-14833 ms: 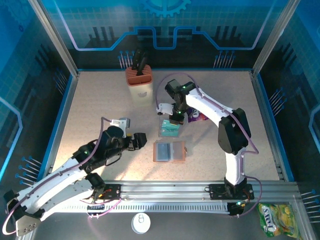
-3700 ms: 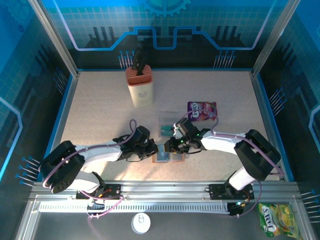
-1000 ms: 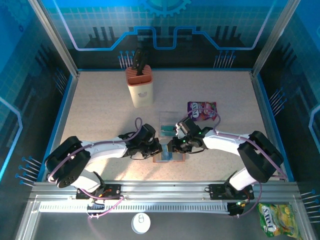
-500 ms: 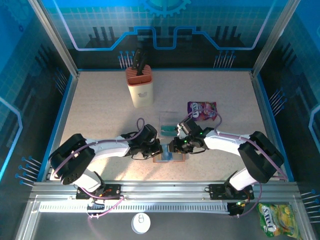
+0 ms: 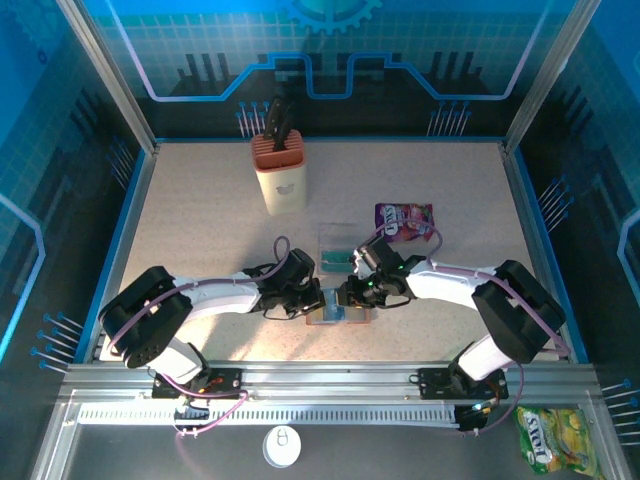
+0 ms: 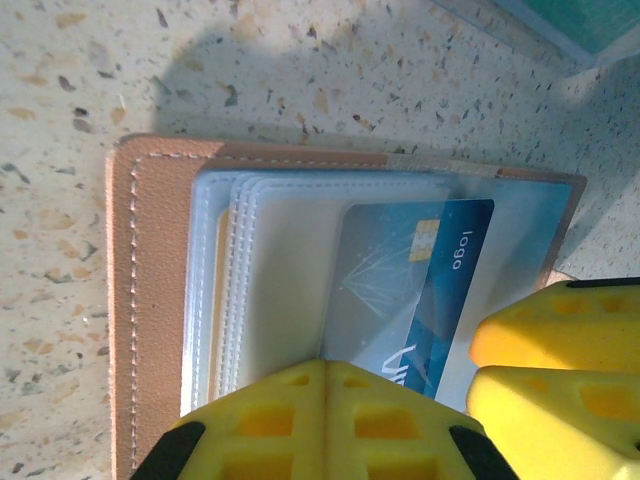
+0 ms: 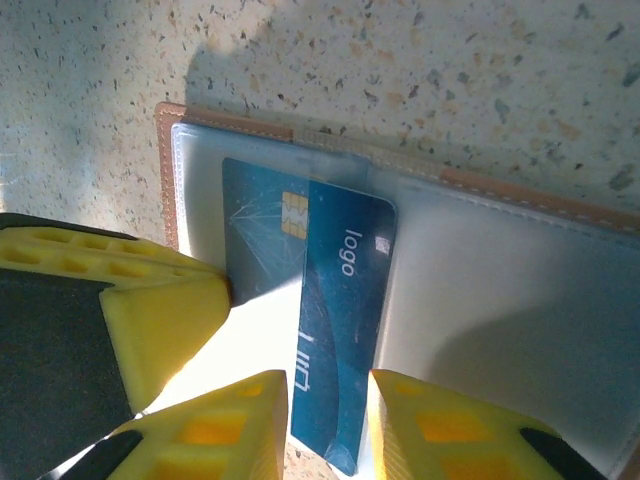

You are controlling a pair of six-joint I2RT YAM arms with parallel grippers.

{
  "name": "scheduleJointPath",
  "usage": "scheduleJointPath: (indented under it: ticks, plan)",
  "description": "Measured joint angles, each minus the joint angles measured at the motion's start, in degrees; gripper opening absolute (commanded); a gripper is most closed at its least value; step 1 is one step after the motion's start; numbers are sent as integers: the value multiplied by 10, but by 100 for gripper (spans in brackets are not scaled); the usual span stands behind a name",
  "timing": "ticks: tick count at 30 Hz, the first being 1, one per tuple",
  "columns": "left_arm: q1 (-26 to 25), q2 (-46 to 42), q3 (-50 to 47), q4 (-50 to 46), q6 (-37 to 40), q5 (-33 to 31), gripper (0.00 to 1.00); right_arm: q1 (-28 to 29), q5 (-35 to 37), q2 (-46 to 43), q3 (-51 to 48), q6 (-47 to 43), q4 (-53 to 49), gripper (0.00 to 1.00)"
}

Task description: Take the credit cards out of the card holder

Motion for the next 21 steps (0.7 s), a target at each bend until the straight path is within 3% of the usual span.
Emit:
scheduleJointPath:
  ticks: [21]
  plan:
    - [0, 0, 0, -1, 0, 0, 0, -1, -14, 23, -3, 2, 17, 29]
